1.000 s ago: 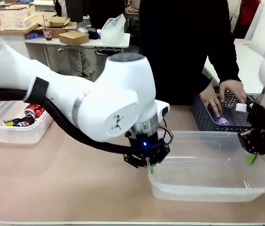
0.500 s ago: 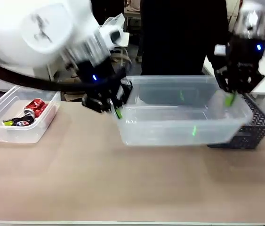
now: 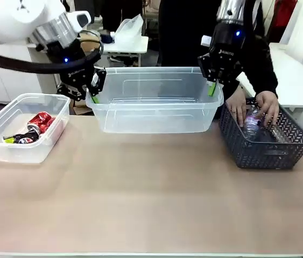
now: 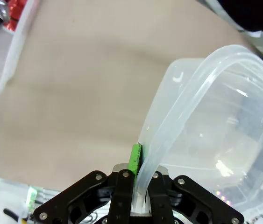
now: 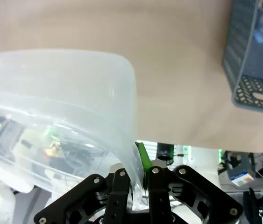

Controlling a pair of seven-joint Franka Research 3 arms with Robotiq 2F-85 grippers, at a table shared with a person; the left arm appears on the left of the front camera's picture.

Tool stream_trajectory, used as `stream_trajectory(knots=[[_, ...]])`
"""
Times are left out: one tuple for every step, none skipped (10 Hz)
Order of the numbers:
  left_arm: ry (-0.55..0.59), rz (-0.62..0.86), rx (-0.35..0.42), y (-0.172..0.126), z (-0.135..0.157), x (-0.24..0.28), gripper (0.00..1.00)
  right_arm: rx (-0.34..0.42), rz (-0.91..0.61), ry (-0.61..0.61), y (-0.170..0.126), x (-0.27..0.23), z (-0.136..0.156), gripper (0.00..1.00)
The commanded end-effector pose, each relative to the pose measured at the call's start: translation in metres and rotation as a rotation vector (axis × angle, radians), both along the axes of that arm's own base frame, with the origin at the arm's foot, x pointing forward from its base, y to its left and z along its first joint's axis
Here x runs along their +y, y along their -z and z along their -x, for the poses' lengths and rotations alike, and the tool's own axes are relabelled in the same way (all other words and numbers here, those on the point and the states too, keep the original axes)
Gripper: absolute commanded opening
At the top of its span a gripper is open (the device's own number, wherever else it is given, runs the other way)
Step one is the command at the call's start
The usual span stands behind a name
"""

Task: Sort the waste into each basket.
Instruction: Pick up the Organizing box on the right side of the table and lift it.

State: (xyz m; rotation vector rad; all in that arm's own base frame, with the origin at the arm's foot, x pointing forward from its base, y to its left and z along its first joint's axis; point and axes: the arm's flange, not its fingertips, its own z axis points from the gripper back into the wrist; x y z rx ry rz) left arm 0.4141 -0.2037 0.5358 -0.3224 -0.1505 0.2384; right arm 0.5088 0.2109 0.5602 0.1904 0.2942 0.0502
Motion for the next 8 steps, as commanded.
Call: stream_trajectory(knots=[[0.001,0.016,0.107,0.011,-0.056,0.029,0.00,-0.008,0.048,0.026,0.008,-0.037,0.022,0.00],[0.067,0.051,0.143,0.014,-0.061,0.029,0.00,-0.071,0.044,0.068,0.012,-0.041,0.024,0.00],[0.121,0.086,0.157,0.017,-0.059,0.025,0.00,-0.109,0.048,0.133,0.016,-0.050,0.020,0.00],[0.065,0.041,0.093,0.022,-0.045,0.001,0.00,-0.035,-0.002,0.026,0.010,-0.004,0.001,0.00],[0.065,0.041,0.093,0.022,-0.045,0.001,0.00,-0.035,-0.002,0.026,0.010,-0.004,0.001,0.00],[0.065,0.041,0.093,0.022,-0.045,0.001,0.00,-0.035,-0.002,0.026,0.010,-0.004,0.001,0.00],[0.065,0.041,0.093,0.022,-0.045,0.001,0.00,-0.035,-0.002,0.026,0.010,-0.004,0.001,0.00],[0.065,0.041,0.093,0.022,-0.045,0.001,0.00,-0.035,-0.002,0.026,0.010,-0.004,0.001,0.00]])
